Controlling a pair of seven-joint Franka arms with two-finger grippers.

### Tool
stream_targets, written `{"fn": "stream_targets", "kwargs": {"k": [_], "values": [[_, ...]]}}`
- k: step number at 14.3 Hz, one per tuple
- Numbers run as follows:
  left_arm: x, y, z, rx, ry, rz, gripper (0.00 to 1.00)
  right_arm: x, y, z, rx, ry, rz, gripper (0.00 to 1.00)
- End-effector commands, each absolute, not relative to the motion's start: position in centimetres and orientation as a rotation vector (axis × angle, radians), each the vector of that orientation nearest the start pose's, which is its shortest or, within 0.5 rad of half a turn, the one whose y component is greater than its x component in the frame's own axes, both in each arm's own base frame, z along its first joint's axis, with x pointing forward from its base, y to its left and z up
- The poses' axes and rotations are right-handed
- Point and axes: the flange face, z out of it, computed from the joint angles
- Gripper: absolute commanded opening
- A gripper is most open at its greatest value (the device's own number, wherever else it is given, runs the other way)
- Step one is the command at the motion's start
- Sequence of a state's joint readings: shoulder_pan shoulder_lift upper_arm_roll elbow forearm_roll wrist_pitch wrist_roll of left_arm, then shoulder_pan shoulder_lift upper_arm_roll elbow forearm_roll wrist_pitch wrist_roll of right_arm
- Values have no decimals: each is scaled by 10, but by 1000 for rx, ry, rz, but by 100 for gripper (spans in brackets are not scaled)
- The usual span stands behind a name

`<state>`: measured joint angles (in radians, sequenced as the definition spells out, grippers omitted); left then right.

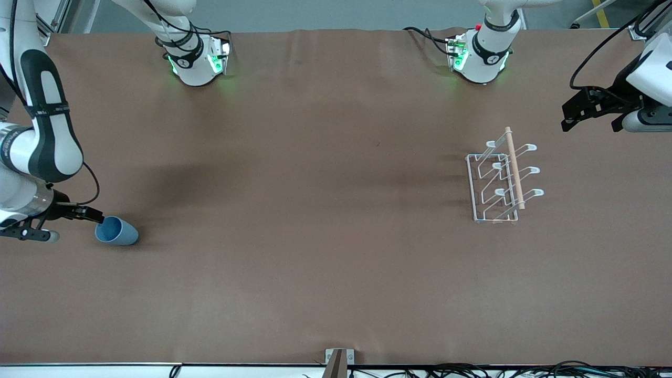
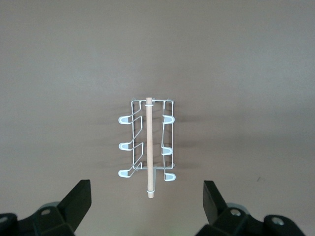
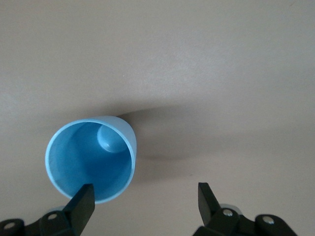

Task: Hang cup on cup holder
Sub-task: 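Lower the right gripper over the blue cup rim and grasp it, then lift the blue cup with the right gripper while the left gripper reaches over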

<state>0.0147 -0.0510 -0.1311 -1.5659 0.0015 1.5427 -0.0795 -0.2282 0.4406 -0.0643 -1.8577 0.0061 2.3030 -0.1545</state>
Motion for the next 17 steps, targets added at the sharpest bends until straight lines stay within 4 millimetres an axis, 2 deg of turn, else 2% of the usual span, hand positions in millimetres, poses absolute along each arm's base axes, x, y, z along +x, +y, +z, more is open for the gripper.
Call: {"fn": "stream_targets", "kwargs": {"k": [1, 2, 3, 4, 5, 6, 9, 11, 13, 15, 17], "values": [[535, -63, 657, -3148, 81, -52, 100, 617, -177, 266, -3136, 214, -38, 88], [535, -64, 657, -3148, 83, -52, 100, 618, -178, 261, -3137, 215, -47, 82], [535, -64, 657, -3148, 83, -52, 100, 620, -177, 255, -3140, 211, -61, 57], [535, -64, 657, -3148, 83, -52, 100, 622, -174, 254, -3139, 205, -69, 23], [535, -64, 657, -3148, 83, -52, 100, 624, -172, 254, -3139, 204, -76, 6], [535, -64, 656, -3148, 83, -49, 100, 625, -172, 255, -3139, 203, -79, 1], [536, -64, 655, -3148, 83, -47, 100, 629, -169, 259, -3138, 210, -91, 0], [535, -64, 656, -3148, 83, -47, 100, 631, -167, 272, -3139, 197, -108, 0], [533, -64, 654, -3147, 85, -23, 100, 632, -155, 304, -3128, 165, -101, 0], [533, -63, 655, -3147, 81, -23, 100, 630, -128, 345, -3107, 100, -75, 1], [533, -64, 655, -3147, 83, -23, 100, 626, -92, 379, -3026, 78, -60, 1]]}}
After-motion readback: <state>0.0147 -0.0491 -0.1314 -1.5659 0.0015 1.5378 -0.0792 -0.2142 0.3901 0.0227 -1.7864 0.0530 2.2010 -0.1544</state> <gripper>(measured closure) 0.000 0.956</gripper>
